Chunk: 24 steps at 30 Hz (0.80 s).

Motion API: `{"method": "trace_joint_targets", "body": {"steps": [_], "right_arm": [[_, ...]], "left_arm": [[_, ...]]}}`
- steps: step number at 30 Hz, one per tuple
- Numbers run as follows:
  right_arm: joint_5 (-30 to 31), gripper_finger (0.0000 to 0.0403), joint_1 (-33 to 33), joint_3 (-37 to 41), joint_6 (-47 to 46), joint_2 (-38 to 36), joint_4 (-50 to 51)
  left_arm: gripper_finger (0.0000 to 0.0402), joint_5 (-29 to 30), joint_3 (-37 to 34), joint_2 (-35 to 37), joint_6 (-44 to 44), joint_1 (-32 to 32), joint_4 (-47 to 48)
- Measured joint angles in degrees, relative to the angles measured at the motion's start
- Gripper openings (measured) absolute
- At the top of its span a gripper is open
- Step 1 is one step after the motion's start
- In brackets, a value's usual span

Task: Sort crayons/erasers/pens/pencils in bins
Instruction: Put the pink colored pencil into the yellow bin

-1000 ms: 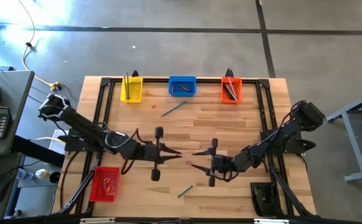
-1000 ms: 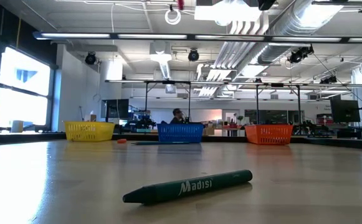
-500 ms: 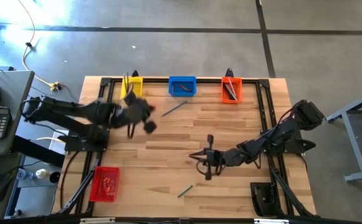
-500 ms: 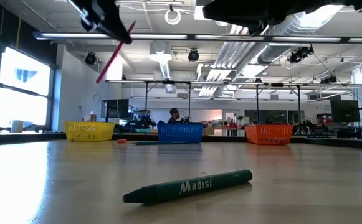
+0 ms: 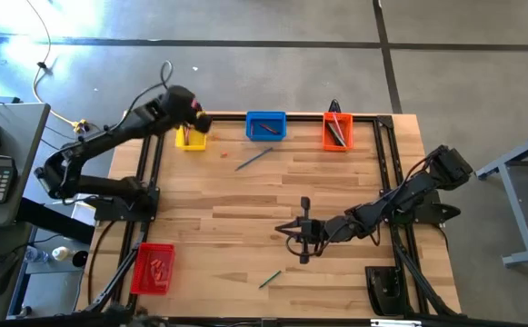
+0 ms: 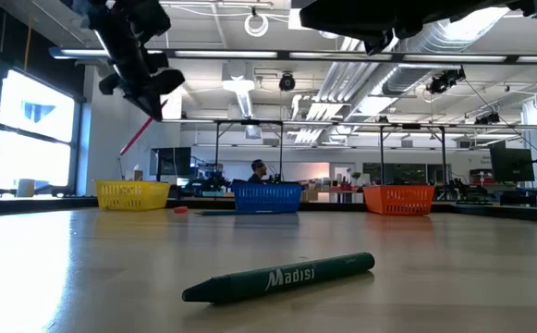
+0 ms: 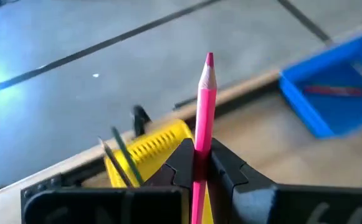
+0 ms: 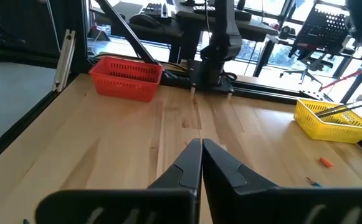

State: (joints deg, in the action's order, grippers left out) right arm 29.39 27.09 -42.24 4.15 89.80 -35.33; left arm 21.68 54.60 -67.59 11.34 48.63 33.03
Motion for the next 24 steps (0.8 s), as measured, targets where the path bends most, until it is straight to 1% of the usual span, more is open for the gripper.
{"method": "trace_joint_targets", "body": {"steps": [3, 7, 10, 13, 19, 24], "right_arm": [[0.0, 0.0001, 0.0, 0.0, 1.3, 0.0, 0.0], [0.0, 0.0001, -0.1, 0.0, 2.4, 0.0, 0.0], [0.0, 0.0000, -0.1, 0.0, 3.6, 0.0, 0.0], [0.0, 0.0000, -0.1, 0.0, 5.1, 0.0, 0.0], [-0.3, 0.0000, -1.1, 0.0, 6.9, 0.0, 0.0], [-1.0, 0.0000, -1.7, 0.0, 6.9, 0.0, 0.4]], "left_arm": [[0.0005, -4.6, -1.2, -0.6, -1.0, 5.9, -5.8], [0.0005, -9.5, -2.1, -4.1, -1.0, 10.9, -13.8], [0.0005, -9.8, -2.1, -8.0, -0.7, 13.7, -16.1], [0.0005, -10.8, -2.1, -12.1, -0.5, 16.0, -16.3], [0.0005, -9.8, -0.4, -17.4, -0.3, 16.2, -17.3], [0.0005, -9.0, 0.4, -20.1, 0.3, 16.7, -17.0]]}}
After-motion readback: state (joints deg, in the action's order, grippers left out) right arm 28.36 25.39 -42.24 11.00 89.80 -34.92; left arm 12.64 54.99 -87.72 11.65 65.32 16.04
